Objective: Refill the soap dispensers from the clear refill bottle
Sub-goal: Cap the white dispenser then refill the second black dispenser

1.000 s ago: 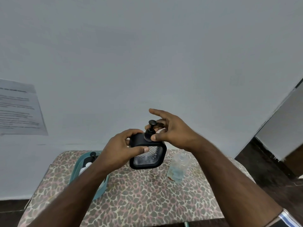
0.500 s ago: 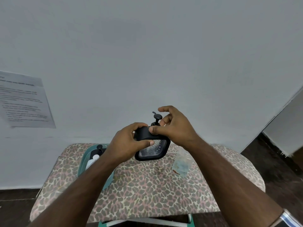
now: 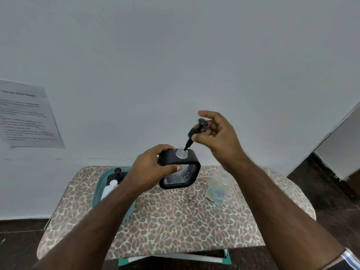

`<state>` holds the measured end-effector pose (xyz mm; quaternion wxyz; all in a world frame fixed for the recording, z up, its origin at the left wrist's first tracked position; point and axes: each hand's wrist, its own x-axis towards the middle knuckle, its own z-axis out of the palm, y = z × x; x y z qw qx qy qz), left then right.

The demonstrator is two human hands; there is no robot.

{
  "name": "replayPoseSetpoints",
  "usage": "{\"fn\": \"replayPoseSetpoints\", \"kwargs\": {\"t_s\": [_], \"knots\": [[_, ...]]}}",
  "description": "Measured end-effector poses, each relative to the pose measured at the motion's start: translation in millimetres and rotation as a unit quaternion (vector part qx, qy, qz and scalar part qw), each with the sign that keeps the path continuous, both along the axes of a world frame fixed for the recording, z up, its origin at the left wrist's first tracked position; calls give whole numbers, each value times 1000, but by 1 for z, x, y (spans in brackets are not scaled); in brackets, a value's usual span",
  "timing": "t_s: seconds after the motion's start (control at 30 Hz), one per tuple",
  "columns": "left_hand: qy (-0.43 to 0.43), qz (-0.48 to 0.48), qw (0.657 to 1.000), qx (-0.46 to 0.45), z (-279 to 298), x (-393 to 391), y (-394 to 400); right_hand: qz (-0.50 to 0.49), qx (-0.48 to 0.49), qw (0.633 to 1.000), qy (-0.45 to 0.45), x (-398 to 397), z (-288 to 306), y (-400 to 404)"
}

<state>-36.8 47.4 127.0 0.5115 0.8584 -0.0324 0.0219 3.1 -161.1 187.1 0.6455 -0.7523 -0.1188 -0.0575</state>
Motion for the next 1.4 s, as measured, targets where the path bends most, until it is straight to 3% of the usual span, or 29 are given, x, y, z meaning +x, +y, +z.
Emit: {"fn": "replayPoseSetpoints", "kwargs": {"t_s": [0.2,0.43,0.53,0.67,0.93,1.1,1.3,1.4], "knots": [[18,40,998,-34,-34,10,9,-66,44,996,30,11,-16,-30],[65,114,988,-84,-84,19,18,-154,141,958,197,17,-132,-49],[87,115,985,-92,-101,18,13,-184,86,931,303,7,-203,-47],[117,113,985,-63,-124,16,6,-166,-53,921,349,-14,-277,-34],[147,124,979,-71,-148,9,-2,-147,-175,911,344,-7,-324,-33],[159,119,977,-75,-155,11,-5,-130,-156,914,352,-9,-329,-49],[178,100,975,-85,-154,18,-13,-363,-114,876,296,-23,-306,-104],[172,85,978,-80,-155,24,-22,-296,-107,917,246,-6,-292,-124]]}}
